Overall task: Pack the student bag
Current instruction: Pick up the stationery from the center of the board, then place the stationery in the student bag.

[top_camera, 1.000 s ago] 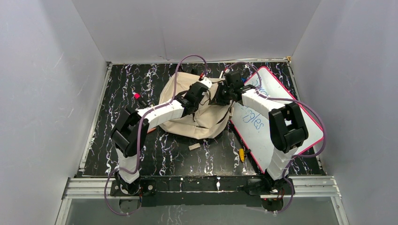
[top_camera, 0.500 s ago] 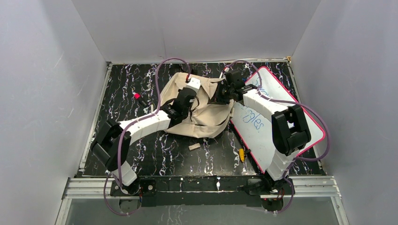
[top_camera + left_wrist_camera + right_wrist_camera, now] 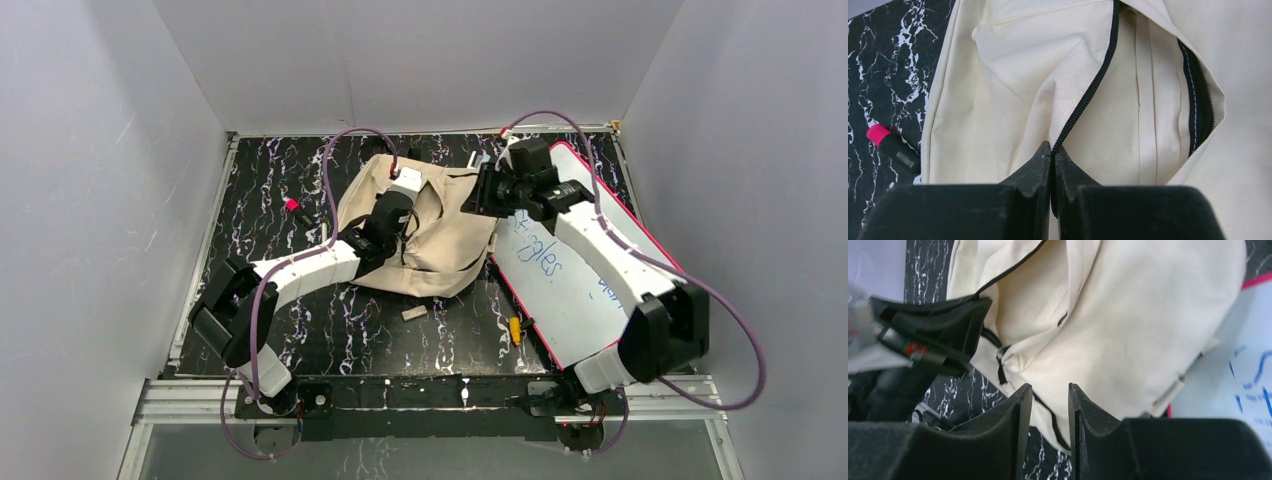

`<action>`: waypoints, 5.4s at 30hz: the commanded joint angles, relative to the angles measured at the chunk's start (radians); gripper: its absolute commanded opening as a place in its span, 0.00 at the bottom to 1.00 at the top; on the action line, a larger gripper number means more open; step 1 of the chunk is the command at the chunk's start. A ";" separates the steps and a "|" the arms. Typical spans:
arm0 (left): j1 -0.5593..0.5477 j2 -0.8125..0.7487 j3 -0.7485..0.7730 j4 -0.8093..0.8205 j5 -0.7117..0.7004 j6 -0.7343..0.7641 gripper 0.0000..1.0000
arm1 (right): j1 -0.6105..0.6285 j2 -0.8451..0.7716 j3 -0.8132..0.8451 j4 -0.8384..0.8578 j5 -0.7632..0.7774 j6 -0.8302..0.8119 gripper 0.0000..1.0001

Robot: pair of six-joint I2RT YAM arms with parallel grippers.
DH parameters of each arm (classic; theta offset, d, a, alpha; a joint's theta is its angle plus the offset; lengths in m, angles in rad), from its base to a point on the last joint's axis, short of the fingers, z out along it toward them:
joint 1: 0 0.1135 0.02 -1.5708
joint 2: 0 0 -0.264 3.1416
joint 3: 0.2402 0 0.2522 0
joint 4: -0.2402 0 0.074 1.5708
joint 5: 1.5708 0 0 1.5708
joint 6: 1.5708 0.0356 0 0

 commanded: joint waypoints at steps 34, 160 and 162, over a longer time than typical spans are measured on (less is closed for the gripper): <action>0.040 -0.060 0.002 0.027 0.009 -0.060 0.00 | 0.314 -0.445 -0.580 -0.470 0.403 0.351 0.55; 0.109 -0.034 0.071 -0.087 0.106 -0.204 0.00 | 0.355 -0.362 -0.588 0.573 -0.266 -0.531 0.49; 0.111 -0.038 0.066 -0.081 0.099 -0.197 0.00 | 0.378 -0.391 -0.655 0.692 -0.369 -0.678 0.49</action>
